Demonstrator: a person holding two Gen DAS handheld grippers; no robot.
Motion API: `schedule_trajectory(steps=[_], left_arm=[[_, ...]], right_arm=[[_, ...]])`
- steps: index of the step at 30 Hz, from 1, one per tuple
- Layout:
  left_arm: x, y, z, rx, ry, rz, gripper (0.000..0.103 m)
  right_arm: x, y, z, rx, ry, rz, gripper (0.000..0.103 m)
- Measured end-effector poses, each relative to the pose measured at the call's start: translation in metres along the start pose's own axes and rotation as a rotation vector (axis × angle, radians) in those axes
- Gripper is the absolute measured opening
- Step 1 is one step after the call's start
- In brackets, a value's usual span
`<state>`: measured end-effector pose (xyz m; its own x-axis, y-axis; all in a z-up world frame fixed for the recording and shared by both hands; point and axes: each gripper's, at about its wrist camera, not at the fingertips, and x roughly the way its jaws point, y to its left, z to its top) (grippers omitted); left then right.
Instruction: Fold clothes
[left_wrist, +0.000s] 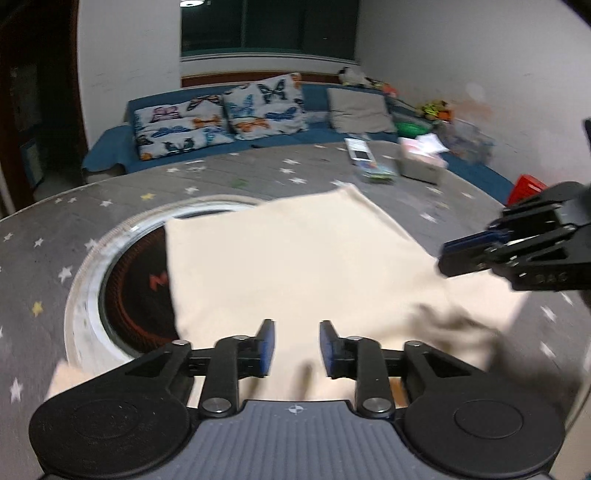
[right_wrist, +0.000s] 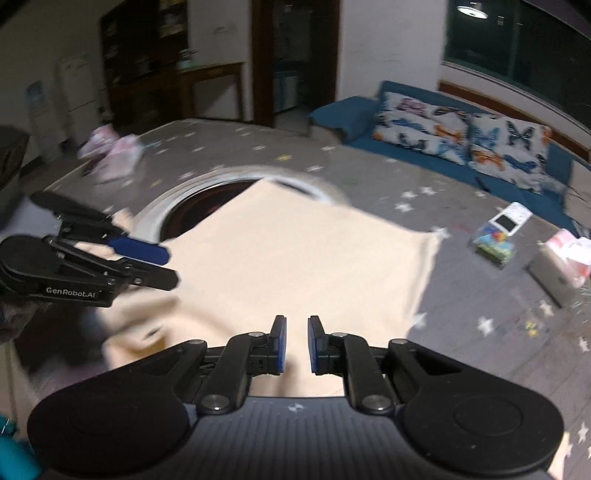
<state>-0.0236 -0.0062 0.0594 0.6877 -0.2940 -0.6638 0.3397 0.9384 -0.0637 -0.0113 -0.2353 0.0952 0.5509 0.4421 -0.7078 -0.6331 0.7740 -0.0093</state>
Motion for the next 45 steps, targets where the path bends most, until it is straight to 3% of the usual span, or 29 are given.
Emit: schedule_trajectory(steps=[3,9,11,13,18,20,27,30,36,41,45], left_arm=[[-0.014,-0.011,-0.012,0.002,0.001,-0.035,0.047],[-0.017,-0.026,-0.027,0.058,0.004,-0.022,0.046],[-0.016,-0.028,-0.031,0.072,0.001,-0.011,0.039],[-0.014,-0.029,-0.035,0.084,0.008,-0.016,0.019],[-0.016,-0.029,-0.041,0.094,-0.001,-0.013,0.006],[-0.021,-0.029,-0.041,0.097,-0.015,-0.019,0.005],[-0.028,-0.026,-0.049,0.101,0.004,-0.044,0.005],[-0.026,-0.027,-0.053,0.105,0.021,-0.055,0.005],[-0.025,-0.029,-0.056,0.124,0.034,-0.064,0.006],[-0.03,-0.027,-0.052,0.125,0.022,-0.059,0.009],[-0.034,-0.023,-0.034,0.096,-0.031,-0.05,0.009]], right_arm=[[-0.006,0.021,-0.012,-0.029,0.013,0.05,0.017],[-0.006,0.05,-0.023,-0.073,0.039,0.108,0.018],[-0.001,0.057,-0.028,-0.092,0.059,0.11,0.018],[0.003,0.063,-0.033,-0.108,0.071,0.106,0.018],[0.007,0.069,-0.04,-0.135,0.081,0.068,0.015],[0.004,0.068,-0.041,-0.134,0.076,0.062,0.006],[-0.014,0.069,-0.043,-0.144,0.063,0.07,0.002],[-0.016,0.069,-0.043,-0.144,0.065,0.076,0.004],[-0.003,0.068,-0.039,-0.126,0.062,0.075,0.019],[0.006,0.068,-0.05,-0.113,0.102,0.086,0.018],[0.0,0.068,-0.055,-0.107,0.104,0.093,0.018]])
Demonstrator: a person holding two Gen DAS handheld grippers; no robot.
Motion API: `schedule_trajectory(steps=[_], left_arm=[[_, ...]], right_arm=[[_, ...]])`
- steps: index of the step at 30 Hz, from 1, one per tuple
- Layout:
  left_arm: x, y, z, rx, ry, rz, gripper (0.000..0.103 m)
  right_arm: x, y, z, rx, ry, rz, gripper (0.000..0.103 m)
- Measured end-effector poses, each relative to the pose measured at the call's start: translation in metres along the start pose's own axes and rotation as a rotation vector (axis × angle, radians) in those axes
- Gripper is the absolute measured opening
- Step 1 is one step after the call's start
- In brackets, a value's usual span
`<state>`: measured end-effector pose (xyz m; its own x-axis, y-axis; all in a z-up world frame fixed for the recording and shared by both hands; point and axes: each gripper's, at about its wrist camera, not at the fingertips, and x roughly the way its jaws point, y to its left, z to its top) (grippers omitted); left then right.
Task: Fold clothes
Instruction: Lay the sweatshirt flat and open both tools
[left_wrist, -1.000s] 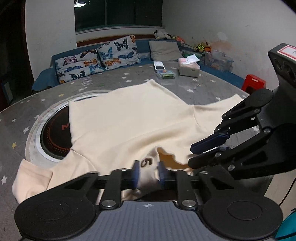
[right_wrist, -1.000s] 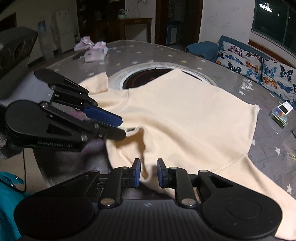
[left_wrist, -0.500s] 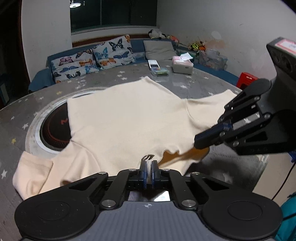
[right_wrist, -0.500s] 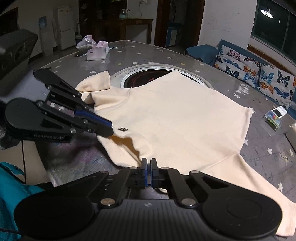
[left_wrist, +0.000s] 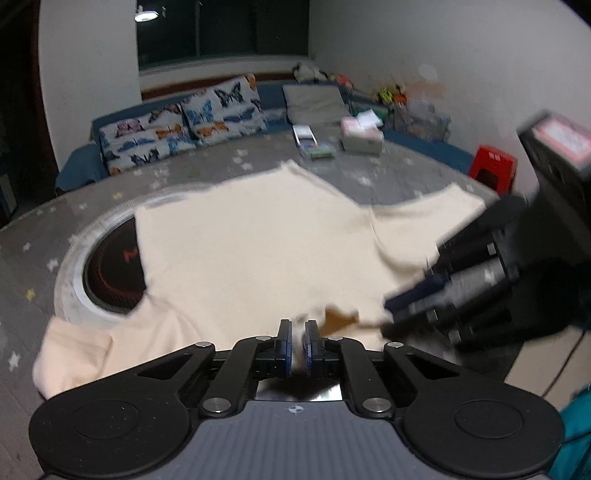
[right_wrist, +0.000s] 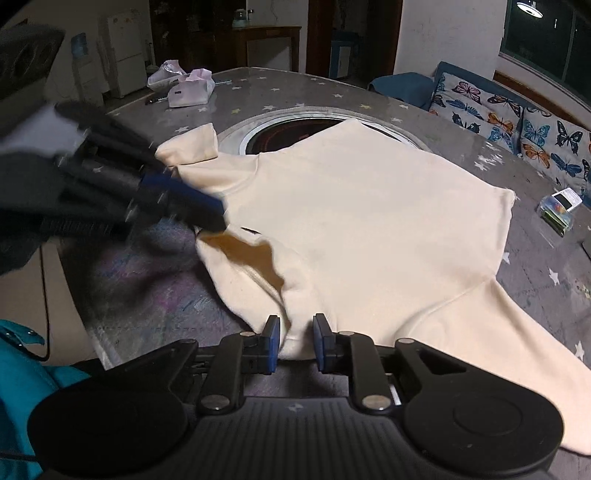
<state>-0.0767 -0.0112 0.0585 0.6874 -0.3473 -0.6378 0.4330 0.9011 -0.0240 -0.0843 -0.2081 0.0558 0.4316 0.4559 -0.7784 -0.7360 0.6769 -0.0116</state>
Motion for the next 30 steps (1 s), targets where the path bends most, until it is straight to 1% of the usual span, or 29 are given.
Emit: schedule_trajectory(steps=[4,9,12,14,17,20,22,24,30], left_arm=[[0.018,0.002,0.013,-0.053,-0.013,-0.017,0.009],[0.052,-0.005,0.013,-0.086,0.027,-0.056,0.009],[0.061,-0.012,0.008,-0.073,0.047,-0.079,0.009],[0.061,-0.015,0.007,-0.058,0.051,-0.079,0.009],[0.058,-0.017,0.009,-0.052,0.04,-0.08,0.009],[0.056,-0.021,0.018,-0.046,0.012,-0.094,0.009],[0.06,-0.029,0.023,-0.035,0.008,-0.111,0.009],[0.067,-0.04,0.026,-0.019,0.008,-0.131,0.009],[0.083,-0.068,0.027,0.016,0.021,-0.193,0.009]], right_arm=[[-0.001,0.001,-0.003,0.002,0.007,0.007,0.018],[-0.01,0.0,-0.004,0.023,-0.009,0.011,0.018],[-0.024,-0.009,-0.006,0.054,-0.035,-0.01,0.018],[-0.032,-0.021,-0.007,0.092,-0.056,-0.035,0.018],[-0.04,-0.042,-0.012,0.154,-0.077,-0.1,0.018],[-0.04,-0.075,-0.022,0.257,-0.083,-0.188,0.019],[-0.04,-0.094,-0.03,0.31,-0.082,-0.249,0.019],[-0.041,-0.114,-0.041,0.374,-0.075,-0.318,0.019],[-0.054,-0.162,-0.079,0.538,-0.074,-0.467,0.019]])
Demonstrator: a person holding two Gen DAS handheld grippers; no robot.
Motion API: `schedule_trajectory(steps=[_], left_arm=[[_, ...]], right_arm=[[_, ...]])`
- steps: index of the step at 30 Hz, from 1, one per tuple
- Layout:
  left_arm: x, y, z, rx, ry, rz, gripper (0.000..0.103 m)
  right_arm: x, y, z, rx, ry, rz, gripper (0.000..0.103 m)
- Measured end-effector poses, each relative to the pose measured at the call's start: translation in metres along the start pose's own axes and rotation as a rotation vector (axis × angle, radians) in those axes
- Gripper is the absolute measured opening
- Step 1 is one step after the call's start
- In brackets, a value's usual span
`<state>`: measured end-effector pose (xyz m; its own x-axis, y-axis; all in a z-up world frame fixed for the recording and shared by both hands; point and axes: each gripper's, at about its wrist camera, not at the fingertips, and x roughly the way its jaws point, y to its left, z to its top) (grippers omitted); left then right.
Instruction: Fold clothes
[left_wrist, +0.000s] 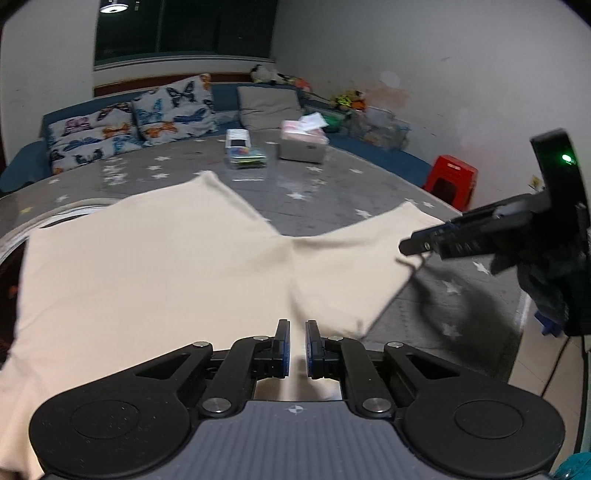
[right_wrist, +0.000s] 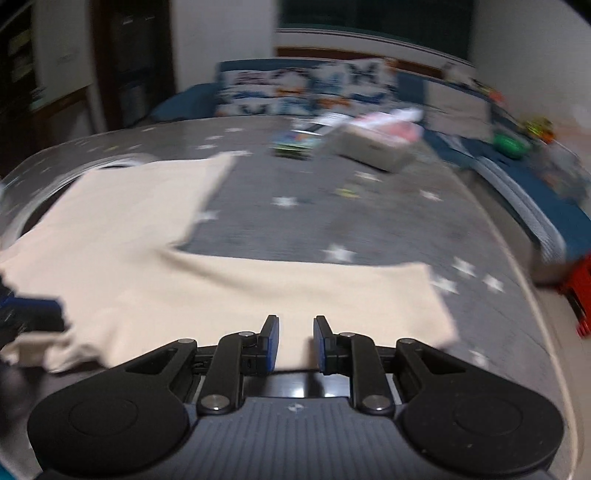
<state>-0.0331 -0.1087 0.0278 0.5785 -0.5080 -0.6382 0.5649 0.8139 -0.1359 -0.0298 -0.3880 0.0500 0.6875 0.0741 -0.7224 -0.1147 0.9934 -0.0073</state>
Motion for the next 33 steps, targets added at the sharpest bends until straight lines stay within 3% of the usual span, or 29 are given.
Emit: schedule_trajectory(steps=[7,16,19,24,29,33], left_arm=[[0.012,-0.01,-0.004,0.022,0.035,-0.015,0.009],[0.012,-0.01,-0.004,0.027,0.041,-0.013,0.009],[0.012,-0.01,-0.003,0.027,0.042,-0.009,0.009],[0.012,-0.011,-0.003,0.029,0.044,-0.006,0.01],[0.012,-0.012,-0.004,0.044,0.046,-0.004,0.01],[0.012,-0.014,-0.005,0.056,0.044,-0.002,0.01]], right_arm=[[0.008,-0.046,-0.005,0.125,-0.018,-0.107,0.019],[0.003,-0.075,-0.015,0.237,-0.042,-0.144,0.022],[0.006,-0.074,-0.014,0.237,-0.051,-0.131,0.023],[0.005,-0.065,-0.008,0.194,-0.065,-0.127,0.007],[-0.006,-0.064,0.009,0.152,-0.138,-0.183,0.006],[-0.002,-0.065,0.016,0.129,-0.145,-0.202,0.006]])
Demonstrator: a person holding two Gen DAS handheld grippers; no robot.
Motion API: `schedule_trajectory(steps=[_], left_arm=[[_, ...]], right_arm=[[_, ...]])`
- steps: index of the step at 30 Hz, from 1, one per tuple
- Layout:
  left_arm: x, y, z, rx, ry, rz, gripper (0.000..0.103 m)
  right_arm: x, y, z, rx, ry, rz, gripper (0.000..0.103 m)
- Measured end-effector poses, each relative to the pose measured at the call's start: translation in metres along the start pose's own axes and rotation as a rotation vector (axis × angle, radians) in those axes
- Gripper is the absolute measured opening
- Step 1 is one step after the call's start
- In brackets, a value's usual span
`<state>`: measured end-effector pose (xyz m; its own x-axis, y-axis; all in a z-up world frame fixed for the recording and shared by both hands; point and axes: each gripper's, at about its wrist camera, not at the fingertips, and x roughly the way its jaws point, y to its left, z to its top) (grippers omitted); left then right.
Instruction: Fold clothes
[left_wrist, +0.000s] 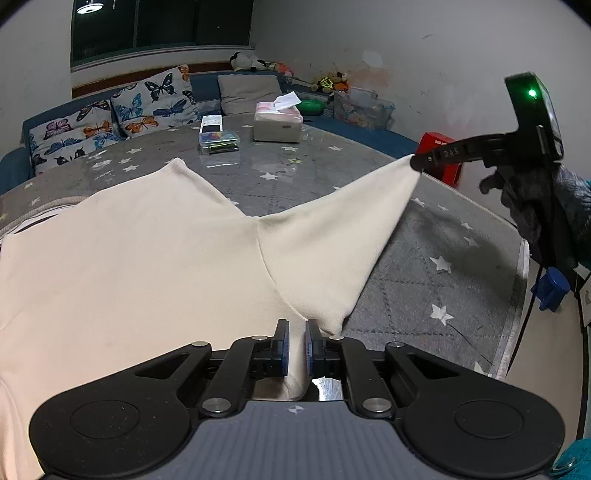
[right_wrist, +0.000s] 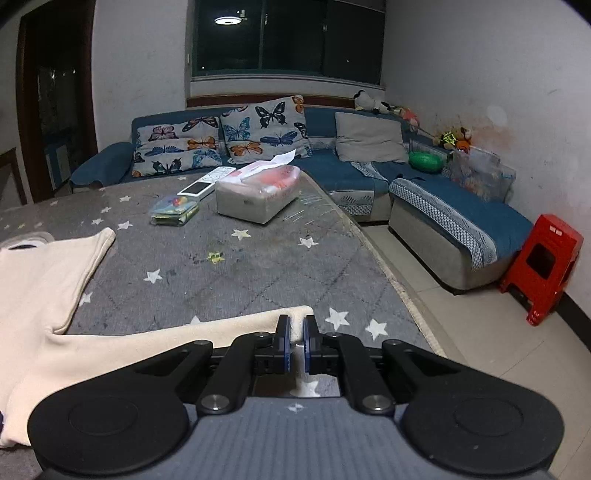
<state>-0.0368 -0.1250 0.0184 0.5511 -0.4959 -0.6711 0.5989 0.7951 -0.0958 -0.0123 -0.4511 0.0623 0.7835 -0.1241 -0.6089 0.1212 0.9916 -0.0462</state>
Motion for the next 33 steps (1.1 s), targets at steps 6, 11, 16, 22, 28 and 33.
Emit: schedule_trajectory(steps=[6,11,16,22,28,33], left_arm=[[-0.001,0.001,-0.001,-0.007,-0.001,0.0,0.012],[-0.011,0.004,0.001,-0.028,-0.018,0.01,0.021],[-0.038,0.019,0.001,-0.07,-0.077,0.062,0.025],[-0.075,0.068,-0.011,-0.173,-0.115,0.272,0.025],[-0.099,0.124,-0.038,-0.257,-0.076,0.561,0.025],[-0.098,0.151,-0.058,-0.277,-0.025,0.664,0.025]], right_arm=[[0.026,0.0,-0.017,0.011,0.076,-0.01,0.007],[0.016,0.004,-0.008,-0.008,0.058,0.001,0.011],[-0.003,0.017,0.004,-0.048,0.026,0.049,0.014],[-0.027,0.058,0.018,-0.128,-0.014,0.188,0.014],[-0.044,0.11,0.024,-0.227,-0.024,0.337,0.015],[-0.05,0.151,0.021,-0.321,-0.011,0.432,0.016]])
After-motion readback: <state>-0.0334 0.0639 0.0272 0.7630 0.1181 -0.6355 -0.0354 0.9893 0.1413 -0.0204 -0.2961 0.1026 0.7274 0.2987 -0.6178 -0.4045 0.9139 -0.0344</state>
